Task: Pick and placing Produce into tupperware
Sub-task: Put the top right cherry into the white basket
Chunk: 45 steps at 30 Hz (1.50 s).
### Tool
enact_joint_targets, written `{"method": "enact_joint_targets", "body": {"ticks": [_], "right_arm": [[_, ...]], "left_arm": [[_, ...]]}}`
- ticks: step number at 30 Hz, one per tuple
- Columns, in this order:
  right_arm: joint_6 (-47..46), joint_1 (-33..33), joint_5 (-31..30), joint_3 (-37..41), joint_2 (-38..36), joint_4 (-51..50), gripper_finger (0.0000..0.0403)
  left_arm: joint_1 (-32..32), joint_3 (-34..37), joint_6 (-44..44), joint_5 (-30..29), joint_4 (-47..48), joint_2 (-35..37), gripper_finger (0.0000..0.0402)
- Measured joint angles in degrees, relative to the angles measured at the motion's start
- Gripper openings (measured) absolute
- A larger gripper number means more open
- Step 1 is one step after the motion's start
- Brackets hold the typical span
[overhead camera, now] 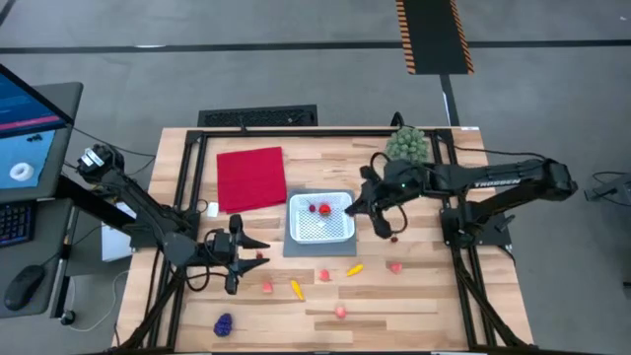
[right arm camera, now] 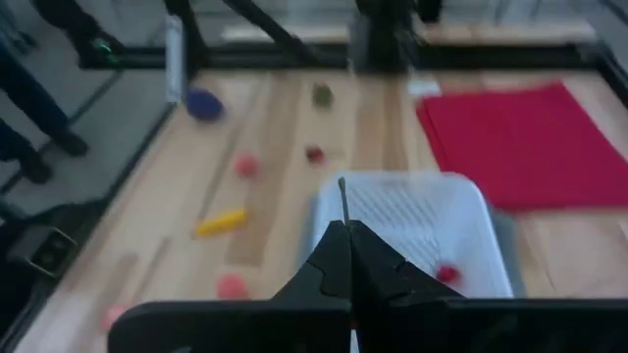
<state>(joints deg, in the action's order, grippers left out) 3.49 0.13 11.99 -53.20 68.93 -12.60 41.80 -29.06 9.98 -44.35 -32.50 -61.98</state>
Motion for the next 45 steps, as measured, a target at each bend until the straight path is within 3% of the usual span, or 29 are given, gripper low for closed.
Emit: {"method": "enact_joint_targets", "body": {"ticks": [9, 13, 24, 37, 45], "right_arm": [[5.5, 3.6, -2.8, 0.0, 7.3, 19.0, 0.0011], [5.9, 2.2, -2.8, -0.1, 11.3, 21.7, 0.0011], [1.7, -4.1, -3.1, -0.2, 23.3, 19.5, 0.0011], [-4.1, -6.6, -1.2, -10.8, 35.8, 1.9, 0.0014], [-2.4, -6.0, -1.3, -14.7, 38.9, 1.5, 0.0038]], "left_arm": [[0.0, 0.0, -1.7, -0.7, -1.7, 0.0, 0.0150], [0.0, 0.0, -1.7, -0.7, -1.7, 0.0, 0.0150], [0.0, 0.0, -1.8, -0.7, -1.7, 0.0, 0.0150], [0.0, 0.0, -1.7, -0.7, -1.1, 0.0, 0.0150], [0.0, 0.0, -1.2, -0.1, -1.0, 0.0, 0.0150]]}}
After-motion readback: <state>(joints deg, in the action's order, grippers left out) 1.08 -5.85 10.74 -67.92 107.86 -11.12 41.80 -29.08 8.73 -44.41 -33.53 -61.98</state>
